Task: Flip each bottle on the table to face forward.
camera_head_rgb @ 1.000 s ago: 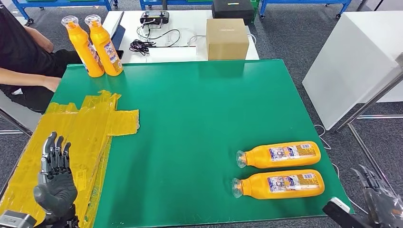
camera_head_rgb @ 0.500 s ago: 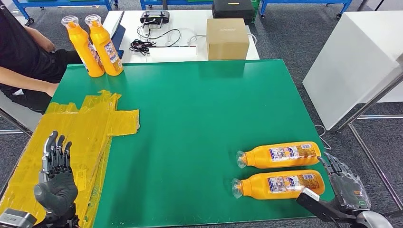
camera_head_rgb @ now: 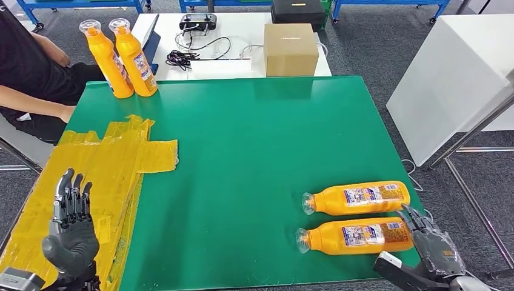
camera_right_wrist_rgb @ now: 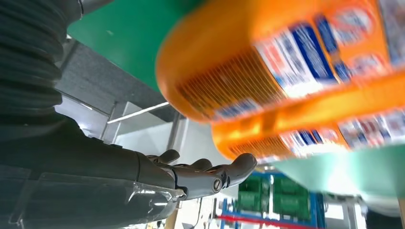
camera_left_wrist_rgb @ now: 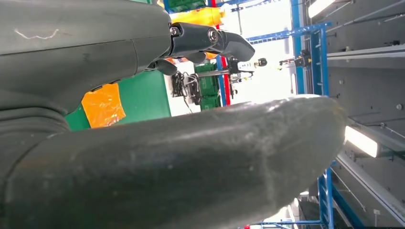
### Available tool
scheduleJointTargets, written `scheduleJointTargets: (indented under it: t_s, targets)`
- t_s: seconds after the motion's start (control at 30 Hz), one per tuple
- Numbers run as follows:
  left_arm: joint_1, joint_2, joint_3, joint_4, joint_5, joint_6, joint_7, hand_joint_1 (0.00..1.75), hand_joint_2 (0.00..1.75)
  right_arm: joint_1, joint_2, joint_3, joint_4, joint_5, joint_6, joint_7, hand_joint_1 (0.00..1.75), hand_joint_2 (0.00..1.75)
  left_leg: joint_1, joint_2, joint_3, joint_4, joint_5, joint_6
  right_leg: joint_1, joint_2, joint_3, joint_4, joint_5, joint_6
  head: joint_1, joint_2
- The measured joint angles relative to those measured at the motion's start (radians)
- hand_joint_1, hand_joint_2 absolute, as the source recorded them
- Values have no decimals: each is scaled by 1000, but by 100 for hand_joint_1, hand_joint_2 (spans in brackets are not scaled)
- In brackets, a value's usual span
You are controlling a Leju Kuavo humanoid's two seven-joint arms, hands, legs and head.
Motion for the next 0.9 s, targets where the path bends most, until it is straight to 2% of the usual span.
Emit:
scheduleJointTargets:
  t_s: [0.27,0.47,0.63,0.9]
  targets:
    - [0,0,1,0,13,-11,1,0,0,44,-57,23,-9,-15,30,21,0,175,0,1,0,0,0,0,0,0,0,0,0,0,0,0]
    - [0,1,1,1,27,-12,4,0,0,73,-115,64,-10,-49,61,77,0,175,0,1,1,0,0,0,0,0,0,0,0,0,0,0]
    - [1,1,1,4,34,-14,4,0,0,64,-152,115,-2,-67,17,103,0,175,0,1,1,0,0,0,0,1,0,0,0,0,0,0]
    - [9,0,2,4,36,-28,4,0,0,5,-146,184,15,-57,-57,97,0,175,0,1,1,0,0,0,0,1,1,0,0,0,0,0]
